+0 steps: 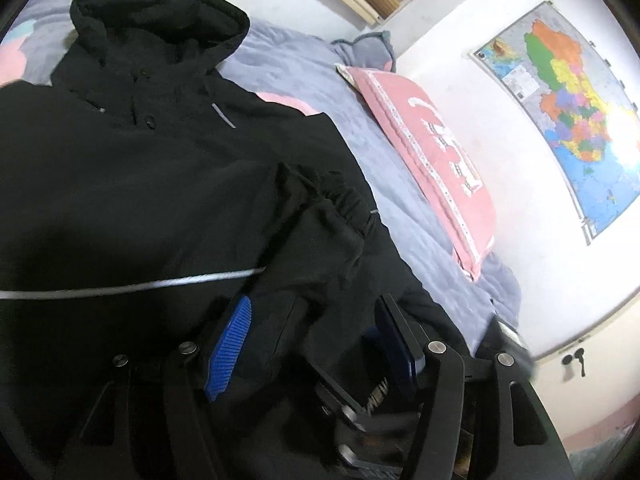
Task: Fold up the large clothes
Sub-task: 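Fold the held sleeve across the jacket body with the left gripper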
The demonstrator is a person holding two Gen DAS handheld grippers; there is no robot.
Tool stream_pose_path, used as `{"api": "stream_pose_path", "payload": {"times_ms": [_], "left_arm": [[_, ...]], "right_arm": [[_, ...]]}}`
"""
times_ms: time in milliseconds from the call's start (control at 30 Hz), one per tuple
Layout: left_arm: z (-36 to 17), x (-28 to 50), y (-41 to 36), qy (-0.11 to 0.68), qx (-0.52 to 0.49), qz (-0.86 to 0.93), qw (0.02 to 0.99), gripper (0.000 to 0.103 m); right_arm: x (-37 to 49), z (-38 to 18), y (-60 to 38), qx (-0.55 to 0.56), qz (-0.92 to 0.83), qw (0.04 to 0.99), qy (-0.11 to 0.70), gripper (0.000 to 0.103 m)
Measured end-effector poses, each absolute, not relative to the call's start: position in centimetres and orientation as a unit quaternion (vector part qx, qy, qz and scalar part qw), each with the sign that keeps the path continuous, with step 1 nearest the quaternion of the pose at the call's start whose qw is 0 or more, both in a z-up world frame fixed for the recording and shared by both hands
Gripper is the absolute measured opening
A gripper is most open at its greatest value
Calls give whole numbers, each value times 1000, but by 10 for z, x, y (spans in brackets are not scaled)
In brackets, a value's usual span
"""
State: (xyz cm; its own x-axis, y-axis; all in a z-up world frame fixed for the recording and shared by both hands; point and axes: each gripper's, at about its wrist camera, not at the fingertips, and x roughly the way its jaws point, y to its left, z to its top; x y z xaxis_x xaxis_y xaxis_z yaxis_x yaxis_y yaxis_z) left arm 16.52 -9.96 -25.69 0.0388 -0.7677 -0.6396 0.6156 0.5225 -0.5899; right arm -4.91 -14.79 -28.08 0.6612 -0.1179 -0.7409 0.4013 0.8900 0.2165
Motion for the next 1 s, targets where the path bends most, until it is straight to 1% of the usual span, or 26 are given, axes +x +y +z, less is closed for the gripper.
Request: {"api": "stream_pose_path", "payload": {"times_ms": [67, 167, 200, 300, 367, 467, 533, 567, 600, 633, 667, 700, 767, 900, 967, 1000], "left_arm": [[-241, 164, -85, 499, -76, -460, 730, 66], [-222, 164, -52, 505, -113, -432, 739, 66], [-217, 164, -45, 505, -120, -422, 743, 66], [-207, 166, -10, 503, -139, -373, 767, 66], [-203, 167, 10, 506, -155, -345, 775, 65], [-201, 170, 29, 510, -162, -316, 784, 65], [-200, 177, 30, 504, -140, -288, 802, 65], [-198, 178, 34, 501, -129, -275, 810, 65], [-197, 181, 35, 499, -118, -260, 818, 65], [-199, 185, 35, 501, -104, -244, 824, 65], [-200, 189, 36, 502, -94, -231, 828, 65], [-202, 192, 39, 503, -87, -219, 831, 65], [-206, 198, 41, 504, -78, -205, 835, 65], [-212, 201, 39, 515, -73, -215, 827, 65], [-219, 202, 27, 518, -71, -232, 820, 65], [-225, 202, 20, 521, -67, -241, 816, 65]], "right_arm": [[-45, -279, -147, 177, -144, 887, 401, 102], [-36, -272, -150, 171, -127, 865, 454, 102], [-38, -265, -154, 176, -125, 861, 461, 102], [-44, -229, -175, 212, -110, 867, 437, 102], [-32, -216, -189, 231, -98, 864, 436, 103], [1, -214, -207, 264, -72, 851, 449, 103], [24, -226, -216, 281, -77, 832, 472, 102], [34, -235, -220, 296, -72, 820, 485, 94], [45, -247, -223, 319, -51, 804, 499, 72], [55, -256, -221, 331, -31, 791, 513, 56], [60, -260, -219, 340, -16, 783, 522, 36], [59, -257, -219, 341, -8, 786, 516, 33], [55, -228, -221, 329, 13, 811, 483, 29], [45, -161, -242, 269, -14, 861, 432, 28], [47, -145, -256, 242, -34, 873, 423, 28], [48, -147, -261, 233, -41, 872, 428, 28]]}}
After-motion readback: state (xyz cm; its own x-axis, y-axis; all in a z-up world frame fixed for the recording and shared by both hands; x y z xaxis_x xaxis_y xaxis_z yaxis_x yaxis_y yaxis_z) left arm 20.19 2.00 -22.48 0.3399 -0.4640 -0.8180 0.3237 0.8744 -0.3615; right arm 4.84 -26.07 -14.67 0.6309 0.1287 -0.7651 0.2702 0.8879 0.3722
